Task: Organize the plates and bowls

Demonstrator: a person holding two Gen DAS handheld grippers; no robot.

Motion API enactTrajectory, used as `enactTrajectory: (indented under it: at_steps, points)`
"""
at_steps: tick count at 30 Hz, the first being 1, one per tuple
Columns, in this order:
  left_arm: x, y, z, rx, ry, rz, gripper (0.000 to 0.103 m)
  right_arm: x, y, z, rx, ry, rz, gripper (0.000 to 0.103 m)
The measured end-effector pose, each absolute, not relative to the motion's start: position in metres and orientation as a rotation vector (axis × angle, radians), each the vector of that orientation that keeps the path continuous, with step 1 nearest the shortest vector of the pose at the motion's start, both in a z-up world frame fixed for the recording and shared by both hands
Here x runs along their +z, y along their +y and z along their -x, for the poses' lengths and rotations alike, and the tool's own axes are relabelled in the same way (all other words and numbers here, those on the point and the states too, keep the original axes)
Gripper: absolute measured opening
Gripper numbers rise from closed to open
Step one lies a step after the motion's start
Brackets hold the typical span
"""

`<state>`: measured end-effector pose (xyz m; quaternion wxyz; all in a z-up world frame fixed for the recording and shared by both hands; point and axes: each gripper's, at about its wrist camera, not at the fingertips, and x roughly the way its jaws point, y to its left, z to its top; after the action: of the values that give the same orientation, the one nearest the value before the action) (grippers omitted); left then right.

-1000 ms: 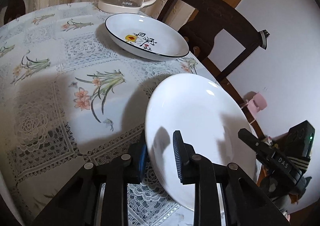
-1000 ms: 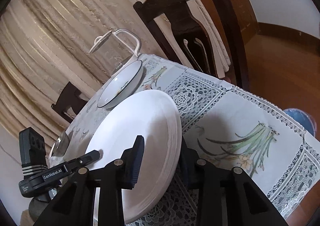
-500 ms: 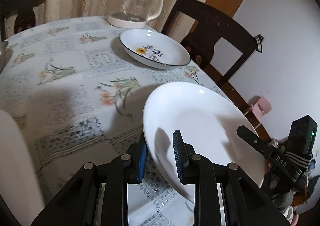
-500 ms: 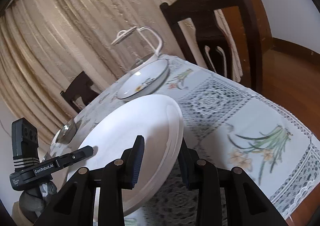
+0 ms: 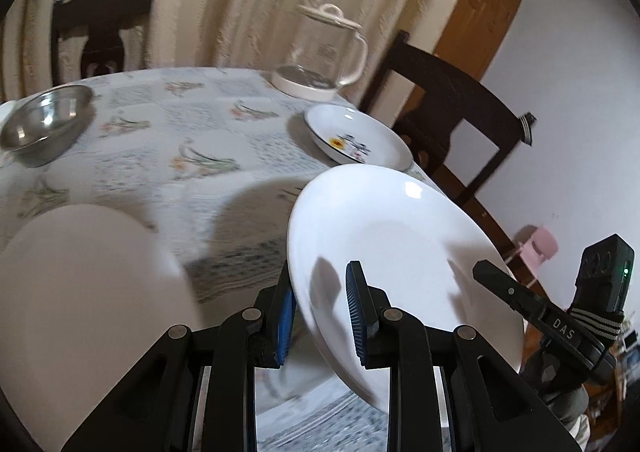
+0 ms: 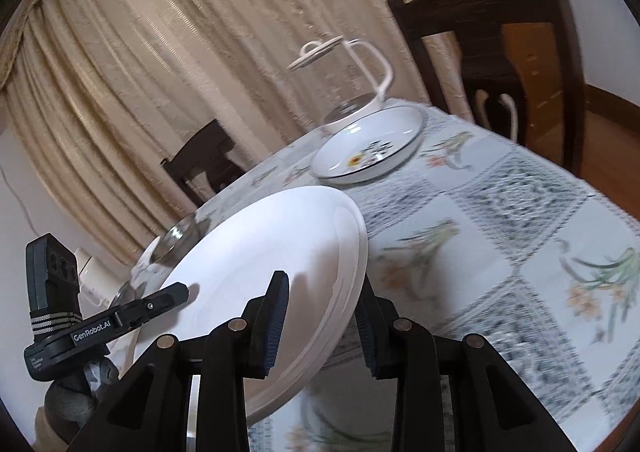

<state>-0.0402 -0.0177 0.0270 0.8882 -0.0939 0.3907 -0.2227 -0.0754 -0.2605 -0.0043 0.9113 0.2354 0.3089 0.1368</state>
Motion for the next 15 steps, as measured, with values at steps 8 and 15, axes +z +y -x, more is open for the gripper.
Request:
enactTrajectory:
  at_steps: [8,15]
  points:
    - [0.023,0.04,0.054,-0.368,0.797,0.259,0.025,-0.005,-0.217,0.069,0.377,0.67,-0.469,0.035]
    - [0.023,0.084,0.071,-0.294,0.772,0.298,0.025,-0.003,-0.177,0.066,0.451,0.694,-0.433,0.035]
